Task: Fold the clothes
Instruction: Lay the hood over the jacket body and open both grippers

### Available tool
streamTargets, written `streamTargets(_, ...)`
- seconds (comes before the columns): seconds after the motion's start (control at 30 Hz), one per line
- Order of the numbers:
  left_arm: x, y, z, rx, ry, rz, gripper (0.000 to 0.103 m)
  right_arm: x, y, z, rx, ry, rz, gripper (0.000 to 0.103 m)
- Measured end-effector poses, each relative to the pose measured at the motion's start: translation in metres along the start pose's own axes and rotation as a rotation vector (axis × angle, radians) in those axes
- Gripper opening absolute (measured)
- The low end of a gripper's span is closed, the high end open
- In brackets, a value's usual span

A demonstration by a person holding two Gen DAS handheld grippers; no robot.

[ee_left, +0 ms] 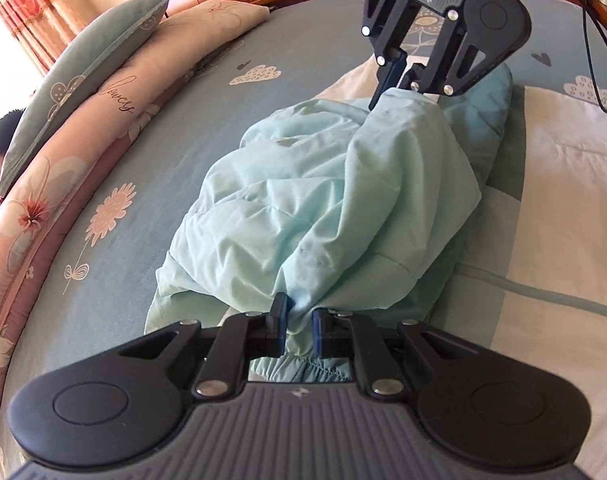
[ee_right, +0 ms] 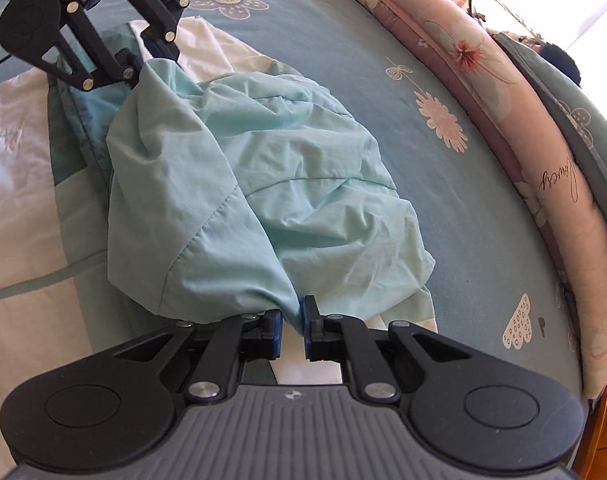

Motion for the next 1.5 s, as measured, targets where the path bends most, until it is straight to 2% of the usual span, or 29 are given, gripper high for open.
streamTargets(0.17,0.005,-0.003,-0.003,-0.037,0.011,-0.012,0.020,-0.021,-0.011,-0.001,-0.004,-0.077,0.142,0.028)
streamTargets(0.23,0.003,-0.005,0.004,-0.057,-0.011,0.014,0.024,-0.016,-0.017,0.005,-0.006,-0.042,0.126,0.032)
streamTargets(0.33,-0.006,-0.010,0.021,-0.085,-0.069,0.062,0.026,-0.011,-0.026,0.021,-0.018,0.011,0.097,0.034)
streamTargets(0.47,-0.024,-0.006,0.044,-0.058,-0.122,0.150,0.028,0.004,-0.028,0.049,0.026,0.097,-0.005,0.035)
streamTargets(0.57,-0.037,0.009,0.048,-0.005,-0.162,0.174,0.045,0.017,-0.015,0.063,0.099,0.212,-0.056,0.055)
streamTargets(0.63,-0.037,0.020,0.043,0.010,-0.216,0.134,0.046,0.014,-0.003,0.063,0.138,0.226,0.000,0.069)
streamTargets(0.7,-0.031,0.029,0.037,0.018,-0.249,0.042,0.048,0.007,0.012,0.058,0.162,0.218,0.097,0.069)
streamTargets(0.83,-0.009,0.040,0.031,0.048,-0.248,-0.165,0.049,-0.010,0.028,0.033,0.126,0.232,0.286,0.071)
streamTargets(0.87,-0.005,0.041,0.029,0.053,-0.244,-0.194,0.050,-0.015,0.031,0.025,0.108,0.242,0.326,0.071)
streamTargets(0.9,-0.002,0.043,0.026,0.045,-0.243,-0.202,0.055,-0.018,0.032,0.021,0.104,0.236,0.347,0.071)
streamTargets(0.97,0.002,0.046,0.016,0.005,-0.259,-0.206,0.057,-0.023,0.035,0.014,0.086,0.248,0.376,0.071)
streamTargets(1.03,0.008,0.047,0.006,-0.050,-0.234,-0.221,0.050,-0.024,0.039,0.017,0.084,0.259,0.376,0.071)
streamTargets(1.07,0.013,0.045,0.006,-0.050,-0.210,-0.248,0.029,-0.022,0.039,0.020,0.086,0.269,0.371,0.071)
streamTargets(1.1,0.017,0.044,0.008,-0.038,-0.191,-0.284,0.011,-0.020,0.039,0.022,0.085,0.273,0.371,0.071)
streamTargets(1.2,0.021,0.040,0.025,0.038,-0.137,-0.335,0.007,-0.015,0.035,0.026,0.087,0.259,0.386,0.074)
streamTargets(1.3,0.010,0.045,0.041,0.088,-0.136,-0.296,0.007,-0.016,0.036,0.022,0.074,0.239,0.414,0.076)
streamTargets(1.4,-0.004,0.051,0.047,0.104,-0.146,-0.240,0.008,-0.028,0.037,0.019,0.061,0.207,0.488,0.077)
streamTargets(1.47,-0.010,0.056,0.047,0.101,-0.141,-0.214,0.008,-0.038,0.034,0.017,0.051,0.122,0.544,0.067)
streamTargets(1.5,-0.012,0.056,0.047,0.099,-0.139,-0.202,0.009,-0.038,0.035,0.018,0.049,0.083,0.555,0.042)
Point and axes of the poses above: each gripper's, at about its wrist camera, not at the fingertips, and z roughly against the way its jaws point, x to its right, y to its top, the point moved 2 cm from there along -z, roughly the way its jaws point, and after that the axes turned 14 degrees about -x, right-handed, at the moved point
